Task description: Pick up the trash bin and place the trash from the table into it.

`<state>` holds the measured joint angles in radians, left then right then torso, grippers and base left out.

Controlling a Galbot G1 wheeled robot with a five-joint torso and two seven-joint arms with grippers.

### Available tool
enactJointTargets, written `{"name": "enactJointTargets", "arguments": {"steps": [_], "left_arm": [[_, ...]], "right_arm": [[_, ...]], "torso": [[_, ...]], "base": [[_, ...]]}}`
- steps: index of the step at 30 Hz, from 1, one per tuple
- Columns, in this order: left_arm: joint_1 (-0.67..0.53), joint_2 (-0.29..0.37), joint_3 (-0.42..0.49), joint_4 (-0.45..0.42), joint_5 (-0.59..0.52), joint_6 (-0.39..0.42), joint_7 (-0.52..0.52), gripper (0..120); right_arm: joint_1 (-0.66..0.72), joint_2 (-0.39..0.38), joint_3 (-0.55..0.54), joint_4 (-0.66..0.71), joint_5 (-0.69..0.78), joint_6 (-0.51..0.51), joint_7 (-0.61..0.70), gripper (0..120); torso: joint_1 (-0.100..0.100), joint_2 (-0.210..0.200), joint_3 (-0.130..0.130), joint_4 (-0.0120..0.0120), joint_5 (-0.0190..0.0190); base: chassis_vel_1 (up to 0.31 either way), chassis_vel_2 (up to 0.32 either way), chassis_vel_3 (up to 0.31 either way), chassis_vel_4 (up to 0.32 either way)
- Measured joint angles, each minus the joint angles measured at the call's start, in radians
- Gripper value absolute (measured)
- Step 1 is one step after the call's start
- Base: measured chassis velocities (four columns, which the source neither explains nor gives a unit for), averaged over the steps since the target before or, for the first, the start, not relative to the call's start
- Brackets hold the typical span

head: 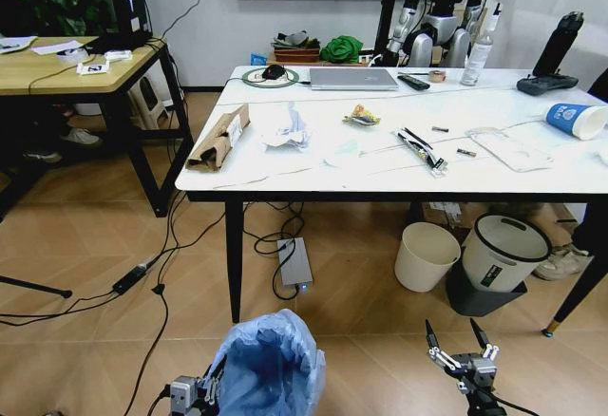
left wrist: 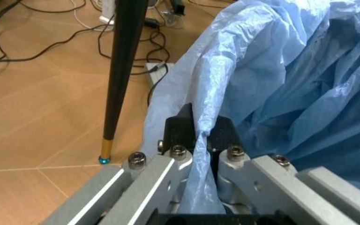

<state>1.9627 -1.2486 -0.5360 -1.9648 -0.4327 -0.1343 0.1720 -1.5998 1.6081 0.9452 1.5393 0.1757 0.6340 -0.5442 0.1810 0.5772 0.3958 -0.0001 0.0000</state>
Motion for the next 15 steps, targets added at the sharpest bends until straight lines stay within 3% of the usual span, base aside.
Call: {"name": "enactJointTargets", "arguments": {"steps": [15], "left_arm": [[0.006,-0.014,-0.004,0.001,0.008,-0.002,0.004,0]], "right_arm": [[0.004,0.0,-0.004,-0.014,-0.002,0.003,-0.002,100]], "torso": [[0.026,0.064,0.038,0.0,0.0]], "base": [[0.0,0.0,0.0,0.0]]}}
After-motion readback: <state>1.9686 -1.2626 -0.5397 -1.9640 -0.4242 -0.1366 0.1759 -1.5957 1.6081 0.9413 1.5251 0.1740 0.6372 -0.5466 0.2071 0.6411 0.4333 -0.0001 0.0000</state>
